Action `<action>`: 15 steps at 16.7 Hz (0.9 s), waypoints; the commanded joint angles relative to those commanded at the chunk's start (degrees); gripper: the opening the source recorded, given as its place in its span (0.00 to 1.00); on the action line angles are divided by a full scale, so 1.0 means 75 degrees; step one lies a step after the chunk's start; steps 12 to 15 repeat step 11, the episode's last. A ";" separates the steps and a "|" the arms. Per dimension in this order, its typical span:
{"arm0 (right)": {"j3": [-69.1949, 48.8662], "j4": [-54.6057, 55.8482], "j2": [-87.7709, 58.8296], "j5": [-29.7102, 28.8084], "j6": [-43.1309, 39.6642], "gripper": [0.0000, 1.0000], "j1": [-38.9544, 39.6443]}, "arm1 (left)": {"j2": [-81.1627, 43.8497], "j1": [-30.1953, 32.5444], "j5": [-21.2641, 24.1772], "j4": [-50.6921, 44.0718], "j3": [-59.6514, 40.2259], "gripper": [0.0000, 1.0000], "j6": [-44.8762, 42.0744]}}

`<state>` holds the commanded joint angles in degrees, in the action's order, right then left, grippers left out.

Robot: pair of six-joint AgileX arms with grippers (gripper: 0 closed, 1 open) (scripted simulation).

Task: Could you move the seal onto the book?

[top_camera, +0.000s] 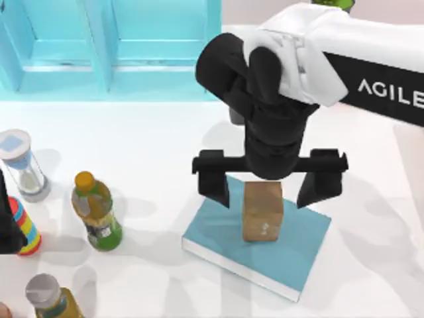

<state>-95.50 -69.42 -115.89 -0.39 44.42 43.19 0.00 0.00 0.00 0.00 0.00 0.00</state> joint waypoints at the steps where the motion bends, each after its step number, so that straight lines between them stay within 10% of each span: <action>1: 0.0000 0.0000 0.0000 0.0000 0.0000 1.00 0.0000 | 0.0000 0.0000 0.0000 0.0000 0.0000 1.00 0.0000; 15: -0.0825 -0.0881 0.0054 0.0001 -0.0008 1.00 -0.0016 | 0.0000 0.0000 0.0000 0.0000 0.0000 1.00 0.0000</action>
